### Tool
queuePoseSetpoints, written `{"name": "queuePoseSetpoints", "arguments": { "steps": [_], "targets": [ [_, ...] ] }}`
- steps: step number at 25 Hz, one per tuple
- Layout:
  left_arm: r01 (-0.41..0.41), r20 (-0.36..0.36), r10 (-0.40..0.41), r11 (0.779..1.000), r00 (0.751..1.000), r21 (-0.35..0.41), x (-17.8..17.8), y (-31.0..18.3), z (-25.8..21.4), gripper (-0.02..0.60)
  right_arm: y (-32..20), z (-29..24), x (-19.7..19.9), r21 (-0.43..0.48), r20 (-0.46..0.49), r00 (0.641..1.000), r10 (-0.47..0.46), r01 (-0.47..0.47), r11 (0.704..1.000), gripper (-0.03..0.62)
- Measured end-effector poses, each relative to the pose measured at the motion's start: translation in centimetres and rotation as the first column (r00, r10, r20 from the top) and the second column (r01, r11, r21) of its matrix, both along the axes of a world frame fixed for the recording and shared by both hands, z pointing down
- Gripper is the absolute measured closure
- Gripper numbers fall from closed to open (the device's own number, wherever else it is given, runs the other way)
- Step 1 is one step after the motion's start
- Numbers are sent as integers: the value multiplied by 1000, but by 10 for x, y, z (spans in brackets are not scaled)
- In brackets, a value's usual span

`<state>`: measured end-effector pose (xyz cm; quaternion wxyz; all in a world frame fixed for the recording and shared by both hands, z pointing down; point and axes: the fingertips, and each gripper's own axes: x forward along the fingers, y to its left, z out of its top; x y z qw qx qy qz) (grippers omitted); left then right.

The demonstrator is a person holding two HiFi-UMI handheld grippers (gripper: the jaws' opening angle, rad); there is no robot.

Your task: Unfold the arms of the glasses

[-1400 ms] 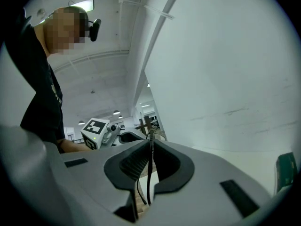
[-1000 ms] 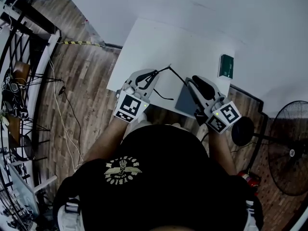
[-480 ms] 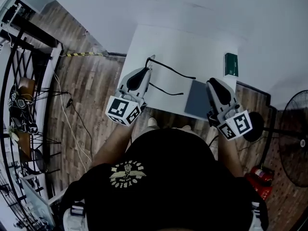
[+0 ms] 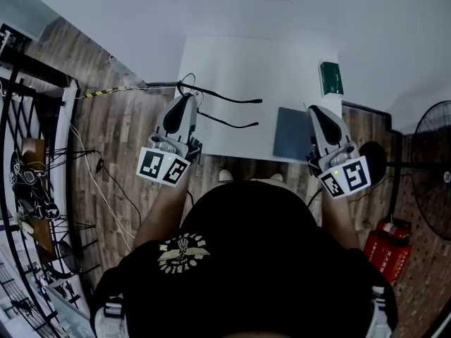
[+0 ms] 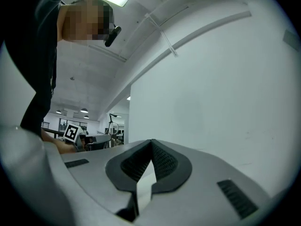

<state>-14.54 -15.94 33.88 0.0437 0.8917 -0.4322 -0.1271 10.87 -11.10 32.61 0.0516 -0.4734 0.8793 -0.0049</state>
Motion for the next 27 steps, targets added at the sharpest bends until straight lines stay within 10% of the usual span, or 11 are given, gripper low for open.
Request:
{"name": "queuePoseSetpoints", "arguments": {
  "steps": [27],
  "targets": [
    [-209,32,209,978,977,-5,-24,-30,30,560,2,12,-32,-57,-91,972,217,-222,973,594]
  ]
}}
